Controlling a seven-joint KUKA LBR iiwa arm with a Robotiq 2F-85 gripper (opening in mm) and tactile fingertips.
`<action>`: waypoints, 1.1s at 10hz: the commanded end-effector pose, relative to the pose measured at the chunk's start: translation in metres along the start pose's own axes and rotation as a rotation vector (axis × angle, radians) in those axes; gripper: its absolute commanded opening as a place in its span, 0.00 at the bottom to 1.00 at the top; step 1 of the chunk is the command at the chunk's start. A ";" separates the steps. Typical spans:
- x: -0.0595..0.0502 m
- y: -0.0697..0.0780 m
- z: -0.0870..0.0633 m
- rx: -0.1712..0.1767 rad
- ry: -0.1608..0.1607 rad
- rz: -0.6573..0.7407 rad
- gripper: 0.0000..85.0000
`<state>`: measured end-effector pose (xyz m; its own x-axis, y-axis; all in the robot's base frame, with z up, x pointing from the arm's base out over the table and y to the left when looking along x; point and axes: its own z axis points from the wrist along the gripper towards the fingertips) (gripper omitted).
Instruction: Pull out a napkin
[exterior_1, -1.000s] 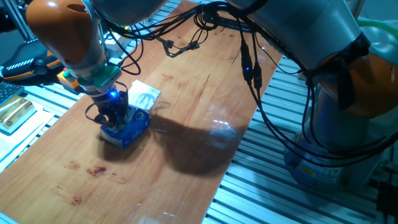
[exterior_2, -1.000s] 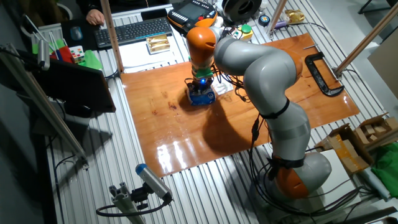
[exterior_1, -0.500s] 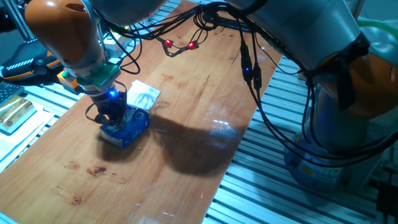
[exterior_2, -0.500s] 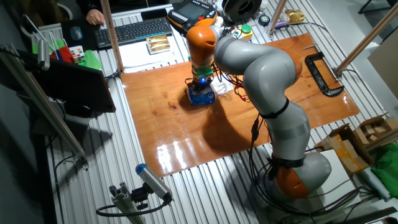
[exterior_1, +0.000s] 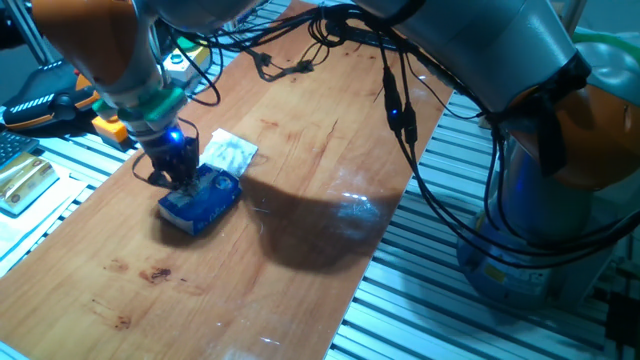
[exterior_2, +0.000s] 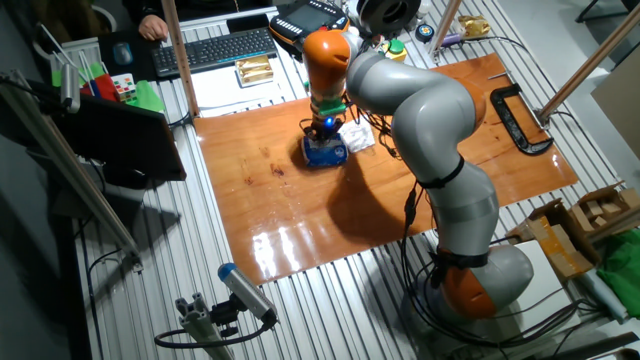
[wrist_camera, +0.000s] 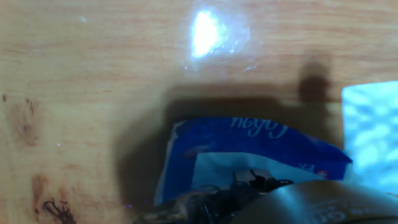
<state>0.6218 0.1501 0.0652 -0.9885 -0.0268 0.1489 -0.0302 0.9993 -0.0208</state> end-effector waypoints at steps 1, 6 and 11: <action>0.000 -0.001 -0.006 0.006 0.006 0.000 0.01; 0.005 -0.004 -0.032 0.008 0.026 0.004 0.01; -0.003 -0.004 -0.034 -0.001 0.021 0.185 0.30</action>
<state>0.6293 0.1476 0.0982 -0.9800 0.1140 0.1631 0.1071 0.9930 -0.0504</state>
